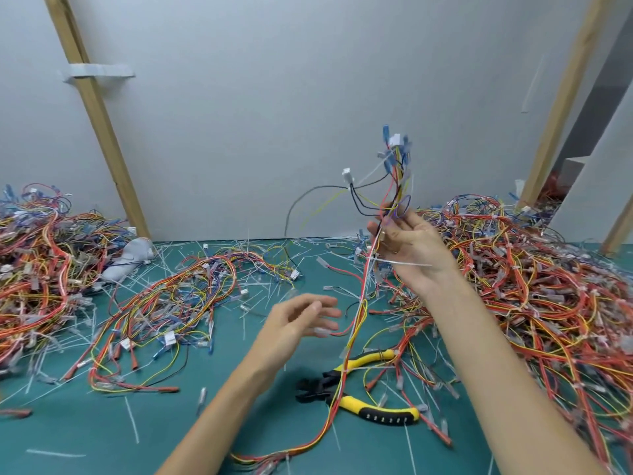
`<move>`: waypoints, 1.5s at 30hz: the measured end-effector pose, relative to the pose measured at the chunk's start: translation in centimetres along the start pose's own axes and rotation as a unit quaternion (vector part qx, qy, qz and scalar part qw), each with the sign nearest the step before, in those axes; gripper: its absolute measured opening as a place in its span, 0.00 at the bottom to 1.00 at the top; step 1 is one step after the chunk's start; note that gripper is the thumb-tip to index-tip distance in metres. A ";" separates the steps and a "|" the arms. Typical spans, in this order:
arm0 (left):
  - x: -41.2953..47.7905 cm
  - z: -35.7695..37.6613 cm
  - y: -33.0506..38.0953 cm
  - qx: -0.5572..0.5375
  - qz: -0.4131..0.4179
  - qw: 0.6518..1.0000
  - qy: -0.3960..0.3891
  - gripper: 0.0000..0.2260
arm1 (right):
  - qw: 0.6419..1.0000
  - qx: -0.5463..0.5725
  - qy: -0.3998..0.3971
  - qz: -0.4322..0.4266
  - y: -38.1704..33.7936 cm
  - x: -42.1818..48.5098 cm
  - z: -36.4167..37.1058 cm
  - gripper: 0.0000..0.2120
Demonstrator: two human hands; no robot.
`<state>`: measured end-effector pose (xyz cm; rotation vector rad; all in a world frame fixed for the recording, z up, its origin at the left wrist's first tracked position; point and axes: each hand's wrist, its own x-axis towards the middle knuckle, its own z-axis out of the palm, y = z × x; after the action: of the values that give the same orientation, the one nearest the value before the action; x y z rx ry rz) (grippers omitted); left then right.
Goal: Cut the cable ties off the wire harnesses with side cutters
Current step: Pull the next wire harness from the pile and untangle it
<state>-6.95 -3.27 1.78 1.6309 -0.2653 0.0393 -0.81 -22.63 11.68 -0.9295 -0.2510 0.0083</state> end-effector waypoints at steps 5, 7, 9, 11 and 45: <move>0.4 -1.7 0.1 -0.057 0.022 0.985 0.164 0.06 | 1.000 -0.002 -0.009 0.016 -0.4 0.3 -0.9 0.12; 0.5 -1.9 0.0 -0.068 0.028 0.981 0.180 0.09 | 1.000 -0.002 -0.008 0.027 -0.3 0.4 -1.1 0.11; 0.5 -1.7 0.0 -0.072 0.030 0.984 0.159 0.17 | 0.999 -0.008 -0.004 0.035 -0.1 0.5 -1.2 0.11; 0.4 -1.4 0.1 -0.110 0.017 0.988 0.107 0.23 | 0.999 -0.017 -0.001 0.043 0.2 0.5 -1.2 0.12; -0.6 0.5 1.7 0.093 0.159 0.960 0.213 0.10 | 0.791 -0.559 0.046 -0.245 9.7 -2.8 3.1 0.10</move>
<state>-7.95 -3.79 3.31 1.7047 -0.1919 0.6699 -3.24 -14.70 5.14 -2.0186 -0.4107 -0.7426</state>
